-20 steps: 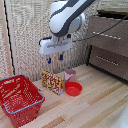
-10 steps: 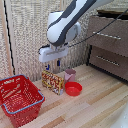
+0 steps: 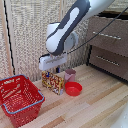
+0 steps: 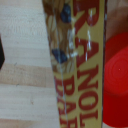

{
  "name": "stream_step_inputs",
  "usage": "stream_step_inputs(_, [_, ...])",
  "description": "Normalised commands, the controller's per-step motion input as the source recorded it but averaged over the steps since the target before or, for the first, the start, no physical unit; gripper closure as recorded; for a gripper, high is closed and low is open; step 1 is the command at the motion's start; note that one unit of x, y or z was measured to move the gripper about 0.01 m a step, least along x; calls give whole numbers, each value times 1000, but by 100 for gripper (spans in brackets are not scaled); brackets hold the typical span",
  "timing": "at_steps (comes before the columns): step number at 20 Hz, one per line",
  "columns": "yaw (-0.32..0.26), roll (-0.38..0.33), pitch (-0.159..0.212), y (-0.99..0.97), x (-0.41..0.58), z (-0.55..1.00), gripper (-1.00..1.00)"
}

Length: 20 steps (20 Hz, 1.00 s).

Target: Meticulously direct the gripper system near the nourishment stick. Grapple the nourishment stick firmly with the gripper system. Progress with the gripper system grasping the stick toward the storage box. Tenderly permit the nourishment stick to descend into the box.

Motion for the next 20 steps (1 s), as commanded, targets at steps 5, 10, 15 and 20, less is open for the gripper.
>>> stream_step_inputs(5, [80, 0, -17, -165, 61, -279, 100])
stream_step_inputs(10, [3, 8, 10, -59, 6, -169, 100])
stream_step_inputs(15, [0, 9, -1, -3, 0, -71, 100])
stream_step_inputs(20, [-41, 1, -80, 3, 2, 78, 100])
